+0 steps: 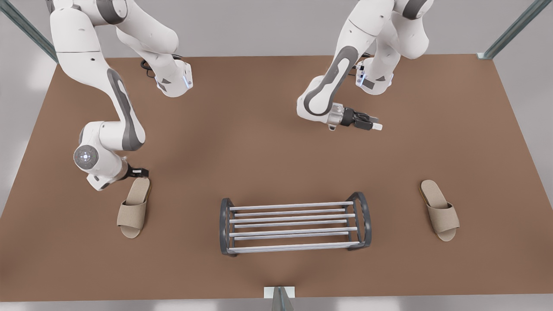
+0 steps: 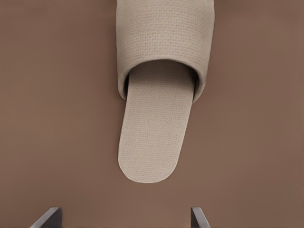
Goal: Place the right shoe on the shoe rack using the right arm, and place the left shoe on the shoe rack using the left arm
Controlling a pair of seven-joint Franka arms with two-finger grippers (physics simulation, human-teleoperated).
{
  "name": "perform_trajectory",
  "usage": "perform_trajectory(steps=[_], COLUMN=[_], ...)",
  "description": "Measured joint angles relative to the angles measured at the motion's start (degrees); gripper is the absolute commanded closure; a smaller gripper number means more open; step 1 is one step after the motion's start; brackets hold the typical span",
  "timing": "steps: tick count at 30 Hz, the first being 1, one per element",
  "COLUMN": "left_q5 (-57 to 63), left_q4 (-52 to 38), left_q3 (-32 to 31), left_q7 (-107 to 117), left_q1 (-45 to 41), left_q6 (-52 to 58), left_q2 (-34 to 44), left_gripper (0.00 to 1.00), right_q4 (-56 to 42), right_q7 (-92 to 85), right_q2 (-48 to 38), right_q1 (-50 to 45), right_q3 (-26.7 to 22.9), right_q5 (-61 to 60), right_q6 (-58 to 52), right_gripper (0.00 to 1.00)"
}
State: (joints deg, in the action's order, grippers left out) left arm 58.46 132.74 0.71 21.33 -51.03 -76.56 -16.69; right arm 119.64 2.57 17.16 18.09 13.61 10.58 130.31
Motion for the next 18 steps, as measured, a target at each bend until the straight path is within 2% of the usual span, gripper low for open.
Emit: perform_trajectory(steps=[3,7,12,18], left_q5=[7.86,23.95,48.08,69.17], left_q4=[1.46,2.01,3.89,2.32], left_q3=[0.43,0.83,0.87,0.87], left_q7=[21.6,53.73,88.72,119.84], left_q1=[5.02,15.1,28.28,40.58], left_q6=[-12.51,-22.48,-34.94,-43.85], left_q2=[-0.98,-2.21,-4.71,-10.46], left_gripper=[0.0,0.0,0.0,0.0], right_q4=[-0.56,-2.66,-5.83,-5.52], right_q7=[-0.27,-0.56,-0.81,-1.35], right_q2=[1.52,5.01,8.82,11.08], right_q1=[1.32,1.99,2.53,4.09], right_q3=[0.01,0.01,-0.08,-0.12], right_q5=[0.0,0.0,-0.06,0.03], right_q6=[7.33,13.3,16.86,18.89], right_gripper=[0.0,0.0,0.0,0.0])
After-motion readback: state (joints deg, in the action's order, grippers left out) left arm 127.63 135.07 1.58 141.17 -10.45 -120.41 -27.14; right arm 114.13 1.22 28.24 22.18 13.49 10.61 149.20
